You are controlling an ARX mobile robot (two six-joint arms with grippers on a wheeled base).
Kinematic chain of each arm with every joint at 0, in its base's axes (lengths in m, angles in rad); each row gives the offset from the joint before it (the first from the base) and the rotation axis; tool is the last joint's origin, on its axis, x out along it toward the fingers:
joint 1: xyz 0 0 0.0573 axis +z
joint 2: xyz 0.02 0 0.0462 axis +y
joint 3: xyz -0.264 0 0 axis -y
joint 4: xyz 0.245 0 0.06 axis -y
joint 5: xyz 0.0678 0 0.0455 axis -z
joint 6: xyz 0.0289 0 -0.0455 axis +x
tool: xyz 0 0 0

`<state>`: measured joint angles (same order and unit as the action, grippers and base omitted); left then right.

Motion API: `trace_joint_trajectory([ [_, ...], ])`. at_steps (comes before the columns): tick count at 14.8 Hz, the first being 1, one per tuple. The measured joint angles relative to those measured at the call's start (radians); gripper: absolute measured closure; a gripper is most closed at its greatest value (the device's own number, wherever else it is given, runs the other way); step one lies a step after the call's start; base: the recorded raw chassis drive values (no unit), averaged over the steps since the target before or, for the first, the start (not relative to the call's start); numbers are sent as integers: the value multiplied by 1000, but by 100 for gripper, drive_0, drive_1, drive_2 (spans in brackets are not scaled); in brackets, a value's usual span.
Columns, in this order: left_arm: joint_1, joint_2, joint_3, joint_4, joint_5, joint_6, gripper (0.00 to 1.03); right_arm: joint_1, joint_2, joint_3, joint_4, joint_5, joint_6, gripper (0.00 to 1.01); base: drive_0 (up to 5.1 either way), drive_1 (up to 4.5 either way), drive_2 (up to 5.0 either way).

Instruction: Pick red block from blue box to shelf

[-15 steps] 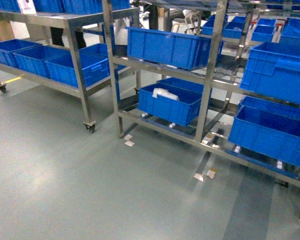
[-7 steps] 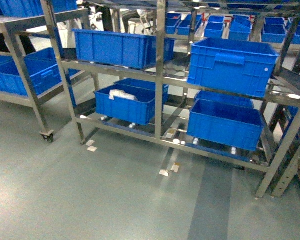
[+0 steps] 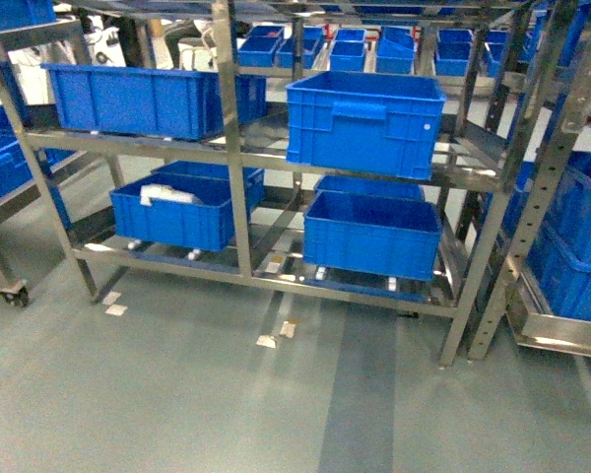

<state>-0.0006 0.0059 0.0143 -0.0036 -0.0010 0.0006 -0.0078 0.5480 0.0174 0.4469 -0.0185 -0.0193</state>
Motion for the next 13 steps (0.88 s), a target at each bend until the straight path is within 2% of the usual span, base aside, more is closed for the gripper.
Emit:
trace_joint_trajectory([
  [13,0,0,0,0,0,0,5,0,0,0,0,0,0,74,-154,-154,-154],
])
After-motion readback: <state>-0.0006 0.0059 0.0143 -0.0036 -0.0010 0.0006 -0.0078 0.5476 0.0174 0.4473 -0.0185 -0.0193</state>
